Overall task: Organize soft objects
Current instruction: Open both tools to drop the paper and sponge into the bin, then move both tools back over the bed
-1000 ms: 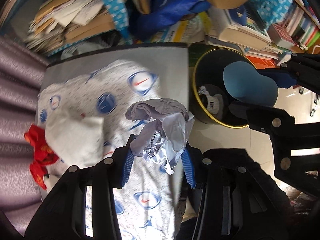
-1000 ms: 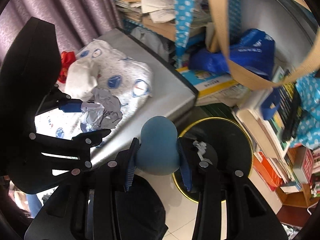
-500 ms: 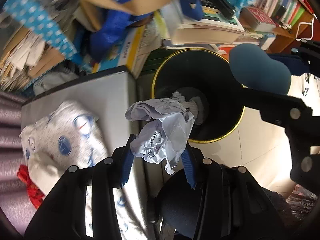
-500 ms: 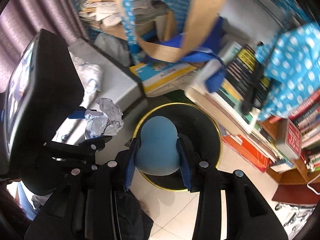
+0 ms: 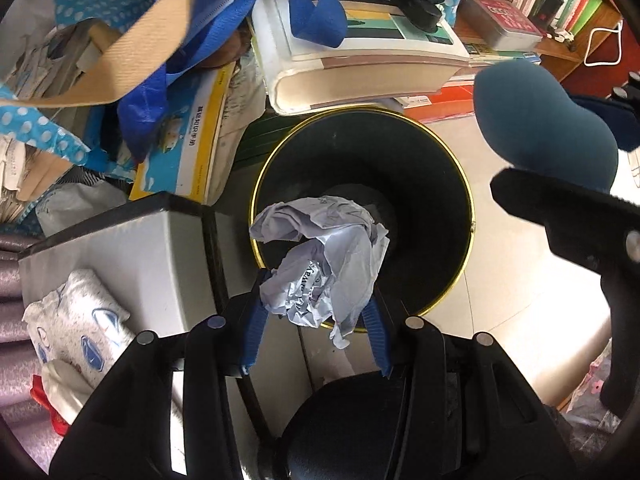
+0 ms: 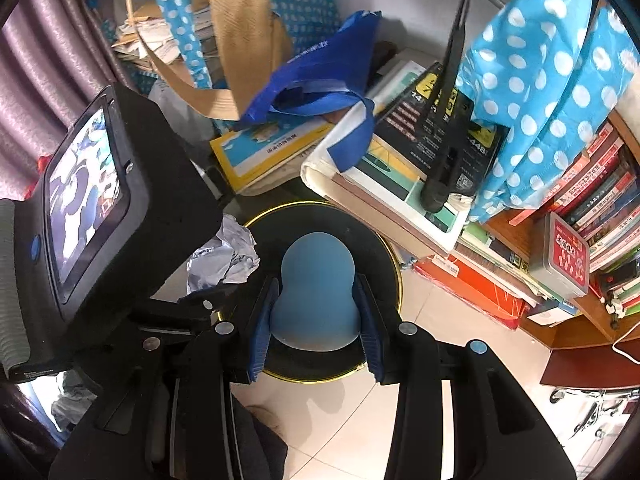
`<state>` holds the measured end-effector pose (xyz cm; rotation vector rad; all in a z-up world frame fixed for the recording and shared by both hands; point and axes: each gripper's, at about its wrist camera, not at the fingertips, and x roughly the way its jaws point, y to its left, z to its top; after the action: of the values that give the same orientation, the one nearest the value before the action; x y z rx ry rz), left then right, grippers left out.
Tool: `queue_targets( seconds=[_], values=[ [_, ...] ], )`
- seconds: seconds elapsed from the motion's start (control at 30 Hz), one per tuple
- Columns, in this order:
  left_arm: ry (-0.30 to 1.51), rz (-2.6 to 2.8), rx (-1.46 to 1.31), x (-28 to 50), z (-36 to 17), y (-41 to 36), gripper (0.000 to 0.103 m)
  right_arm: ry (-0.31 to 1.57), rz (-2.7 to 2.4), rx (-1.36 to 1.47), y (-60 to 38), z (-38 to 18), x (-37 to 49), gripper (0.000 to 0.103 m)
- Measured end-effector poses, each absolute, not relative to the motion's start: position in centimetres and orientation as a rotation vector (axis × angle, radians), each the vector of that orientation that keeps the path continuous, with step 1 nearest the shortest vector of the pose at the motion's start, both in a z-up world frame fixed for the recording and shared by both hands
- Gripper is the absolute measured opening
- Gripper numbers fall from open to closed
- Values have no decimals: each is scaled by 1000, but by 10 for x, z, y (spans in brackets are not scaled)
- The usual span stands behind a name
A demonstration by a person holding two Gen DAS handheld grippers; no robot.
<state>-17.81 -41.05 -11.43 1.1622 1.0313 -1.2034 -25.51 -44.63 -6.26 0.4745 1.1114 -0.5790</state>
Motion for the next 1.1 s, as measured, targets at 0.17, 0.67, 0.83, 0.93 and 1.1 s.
queue_targets(
  seconds=[0.17,0.67,0.83,0.93,1.1],
  values=[
    [1021,-1179,1175,-177,-116,-415,77,1128,-574,487,-452,-73,-255,36],
    [1028,-1147,1136,-156,-105,-400,81,1178,-613,505,-460,-90,-243,53],
    [1033,-1125,1107,-146,-96,-387,82,1212,-599,475,-452,-94,-234,61],
    [1033,-1114,1084,-142,-89,-378,83,1215,-574,469,-444,-95,-226,61],
    [1036,-1074,1045,-130,-79,-358,84,1210,-546,457,-432,-93,-216,61]
  ],
)
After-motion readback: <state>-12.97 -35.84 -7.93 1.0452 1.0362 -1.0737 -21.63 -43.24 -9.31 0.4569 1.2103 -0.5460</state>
